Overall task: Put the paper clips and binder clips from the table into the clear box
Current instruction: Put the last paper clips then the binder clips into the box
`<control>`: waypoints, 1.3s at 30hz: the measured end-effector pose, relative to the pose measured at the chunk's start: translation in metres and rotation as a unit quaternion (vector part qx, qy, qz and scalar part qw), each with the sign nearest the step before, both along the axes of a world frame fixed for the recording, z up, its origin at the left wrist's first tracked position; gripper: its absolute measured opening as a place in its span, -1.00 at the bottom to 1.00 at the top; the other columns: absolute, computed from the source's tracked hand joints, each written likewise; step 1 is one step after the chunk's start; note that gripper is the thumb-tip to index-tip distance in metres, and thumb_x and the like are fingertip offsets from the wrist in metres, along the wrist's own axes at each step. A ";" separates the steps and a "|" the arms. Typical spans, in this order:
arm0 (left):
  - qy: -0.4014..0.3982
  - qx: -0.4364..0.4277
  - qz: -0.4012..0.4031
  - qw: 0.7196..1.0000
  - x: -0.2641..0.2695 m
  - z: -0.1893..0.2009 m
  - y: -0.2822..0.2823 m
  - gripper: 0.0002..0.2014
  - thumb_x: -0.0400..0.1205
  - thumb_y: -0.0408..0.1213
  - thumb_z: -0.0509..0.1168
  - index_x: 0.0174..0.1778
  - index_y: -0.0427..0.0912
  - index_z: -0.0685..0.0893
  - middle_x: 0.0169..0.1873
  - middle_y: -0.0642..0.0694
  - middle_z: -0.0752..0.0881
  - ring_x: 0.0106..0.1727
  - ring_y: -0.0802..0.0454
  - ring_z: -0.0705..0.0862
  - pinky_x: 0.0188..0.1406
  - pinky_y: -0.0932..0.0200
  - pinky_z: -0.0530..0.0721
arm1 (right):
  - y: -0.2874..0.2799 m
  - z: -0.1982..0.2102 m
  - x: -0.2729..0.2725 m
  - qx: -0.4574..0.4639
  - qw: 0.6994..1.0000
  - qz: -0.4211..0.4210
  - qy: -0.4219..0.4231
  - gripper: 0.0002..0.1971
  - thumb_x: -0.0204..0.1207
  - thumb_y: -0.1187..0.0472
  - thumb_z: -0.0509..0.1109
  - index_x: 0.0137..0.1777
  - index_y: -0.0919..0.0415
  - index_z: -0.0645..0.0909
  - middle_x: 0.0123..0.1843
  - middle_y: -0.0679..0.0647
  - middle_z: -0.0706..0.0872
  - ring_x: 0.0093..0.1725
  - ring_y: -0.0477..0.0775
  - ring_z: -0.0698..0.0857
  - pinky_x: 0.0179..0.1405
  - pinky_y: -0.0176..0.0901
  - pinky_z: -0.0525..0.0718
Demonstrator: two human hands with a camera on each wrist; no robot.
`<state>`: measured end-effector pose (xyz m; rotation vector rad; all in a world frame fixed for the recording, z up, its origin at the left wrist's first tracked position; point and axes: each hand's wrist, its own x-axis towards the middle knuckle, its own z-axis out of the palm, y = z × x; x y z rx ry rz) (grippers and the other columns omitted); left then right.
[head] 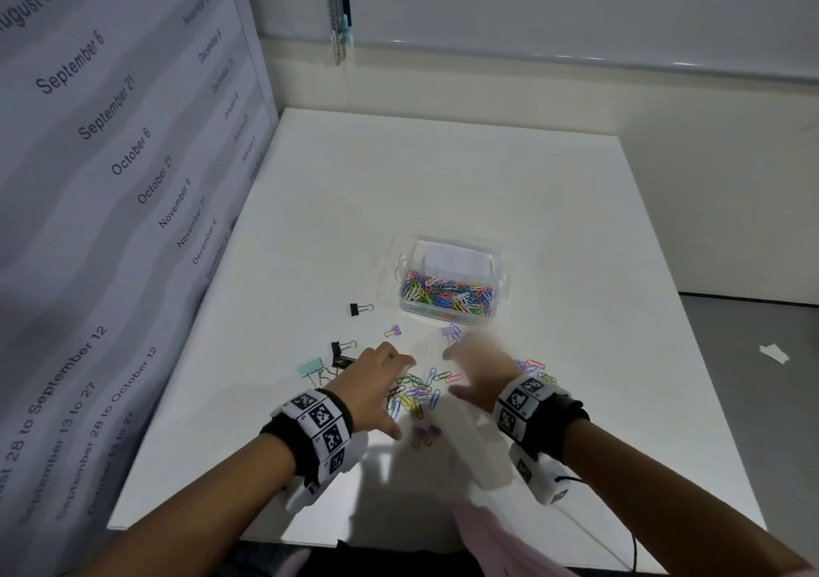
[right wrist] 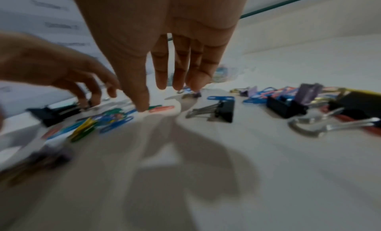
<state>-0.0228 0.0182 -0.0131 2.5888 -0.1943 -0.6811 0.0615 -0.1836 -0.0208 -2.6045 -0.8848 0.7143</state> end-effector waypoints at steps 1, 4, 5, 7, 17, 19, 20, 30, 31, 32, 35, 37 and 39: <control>0.005 0.015 -0.004 1.000 0.000 0.000 0.002 -0.05 0.27 -0.06 0.60 0.53 -0.06 0.24 0.37 -0.08 0.33 0.38 -0.05 0.39 0.40 0.05 0.47 | 0.003 0.000 -0.004 -0.002 1.000 0.024 0.016 -0.40 0.34 0.04 0.51 0.36 0.14 0.44 0.28 0.13 0.51 0.28 0.15 0.50 0.30 -0.06 0.49; 0.019 0.028 0.012 0.999 0.001 -0.004 0.004 -0.20 0.36 -0.22 0.55 0.49 -0.15 0.32 0.35 -0.13 0.38 0.34 -0.10 0.48 0.37 0.04 0.49 | 0.013 -0.003 -0.014 -0.002 0.999 0.025 0.042 -0.16 0.19 -0.01 0.62 0.46 0.17 0.35 0.33 0.17 0.43 0.26 0.17 0.50 0.28 -0.08 0.50; 0.022 0.017 0.027 0.999 0.002 -0.005 0.002 -0.26 0.38 -0.24 0.53 0.45 -0.16 0.36 0.33 -0.14 0.40 0.31 -0.10 0.51 0.35 0.05 0.51 | 0.016 -0.005 -0.018 0.007 0.999 0.013 0.045 -0.14 0.16 0.00 0.64 0.45 0.19 0.35 0.32 0.18 0.42 0.24 0.18 0.50 0.26 -0.09 0.51; 0.019 0.000 0.057 0.998 0.003 -0.009 -0.003 -0.39 0.41 -0.26 0.51 0.36 -0.16 0.45 0.27 -0.14 0.46 0.23 -0.11 0.56 0.27 0.06 0.55 | 0.022 -0.009 -0.026 0.044 0.998 -0.008 0.045 -0.16 0.11 0.05 0.68 0.40 0.25 0.42 0.26 0.23 0.46 0.18 0.19 0.53 0.22 -0.08 0.54; -0.008 -0.021 0.087 0.996 0.005 -0.017 -0.018 -0.61 0.50 -0.27 0.42 0.24 -0.13 0.55 0.16 -0.13 0.54 0.15 -0.11 0.60 0.13 0.08 0.54 | 0.036 -0.003 -0.031 0.056 0.996 -0.051 0.047 -0.80 0.36 0.29 0.44 -0.01 0.30 0.72 0.06 0.29 0.69 0.10 0.25 0.65 0.11 -0.14 0.53; -0.006 -0.029 0.060 0.998 0.005 -0.018 -0.018 -0.57 0.50 -0.26 0.42 0.29 -0.11 0.54 0.14 -0.14 0.52 0.10 -0.11 0.60 0.10 0.07 0.55 | 0.034 0.005 -0.027 0.033 0.995 -0.062 0.068 -0.81 0.42 0.31 0.34 -0.02 0.25 0.73 0.10 0.22 0.73 0.14 0.18 0.64 0.17 -0.15 0.54; -0.006 -0.034 0.053 0.998 0.005 -0.018 -0.017 -0.56 0.49 -0.26 0.43 0.30 -0.10 0.54 0.13 -0.14 0.51 0.07 -0.12 0.60 0.08 0.06 0.56 | 0.032 0.008 -0.025 0.029 0.995 -0.068 0.070 -0.80 0.41 0.32 0.33 -0.02 0.24 0.74 0.09 0.18 0.75 0.14 0.14 0.65 0.14 -0.20 0.51; 0.008 -0.006 0.025 1.000 0.014 -0.019 -0.022 -0.82 0.55 -0.36 0.33 0.06 -0.17 0.66 0.06 -0.16 0.59 0.12 -0.15 0.63 0.12 0.08 0.53 | 0.028 0.059 0.040 0.093 0.978 -0.179 0.049 -0.90 0.45 0.31 0.44 -0.08 0.19 0.76 -0.10 0.05 0.75 -0.29 -0.10 0.64 -0.40 -0.51 0.55; 0.010 0.003 0.018 1.000 0.015 -0.018 -0.022 -0.83 0.55 -0.38 0.32 0.05 -0.18 0.66 0.10 -0.16 0.61 0.12 -0.14 0.63 0.12 0.08 0.53 | 0.030 0.063 0.048 0.104 0.975 -0.192 0.036 -0.89 0.45 0.32 0.43 -0.08 0.19 0.75 -0.08 0.06 0.76 -0.25 -0.08 0.65 -0.39 -0.53 0.51; 0.011 0.009 0.009 1.000 0.016 -0.017 -0.023 -0.83 0.55 -0.40 0.31 0.04 -0.18 0.66 0.11 -0.17 0.62 0.12 -0.15 0.64 0.12 0.06 0.54 | 0.031 0.067 0.055 0.113 0.973 -0.202 0.019 -0.87 0.45 0.34 0.41 -0.06 0.20 0.76 -0.05 0.08 0.78 -0.20 -0.05 0.67 -0.35 -0.52 0.51; 0.008 0.027 -0.018 0.999 0.018 -0.017 -0.025 -0.86 0.56 -0.41 0.24 0.00 -0.22 0.63 0.14 -0.18 0.61 0.13 -0.19 0.65 0.14 0.01 0.57 | 0.034 0.073 0.067 0.129 0.964 -0.233 -0.010 -0.77 0.48 0.40 0.30 0.00 0.22 0.75 0.05 0.16 0.81 0.01 0.11 0.74 -0.06 -0.35 0.58; 0.008 0.041 -0.024 0.999 0.018 -0.017 -0.026 -0.85 0.57 -0.40 0.21 0.00 -0.24 0.62 0.18 -0.20 0.60 0.14 -0.22 0.64 0.17 -0.03 0.59 | 0.032 0.071 0.069 0.120 0.962 -0.246 -0.006 -0.74 0.52 0.39 0.27 0.09 0.20 0.73 0.15 0.14 0.78 0.12 0.09 0.72 0.06 -0.35 0.54; 0.008 0.059 -0.026 0.998 0.018 -0.016 -0.028 -0.84 0.58 -0.39 0.19 0.03 -0.27 0.61 0.19 -0.22 0.58 0.14 -0.25 0.64 0.19 -0.05 0.60 | 0.029 0.068 0.066 0.107 0.966 -0.236 0.004 -0.69 0.54 0.40 0.23 0.17 0.16 0.69 0.24 0.10 0.73 0.19 0.09 0.69 0.09 -0.35 0.50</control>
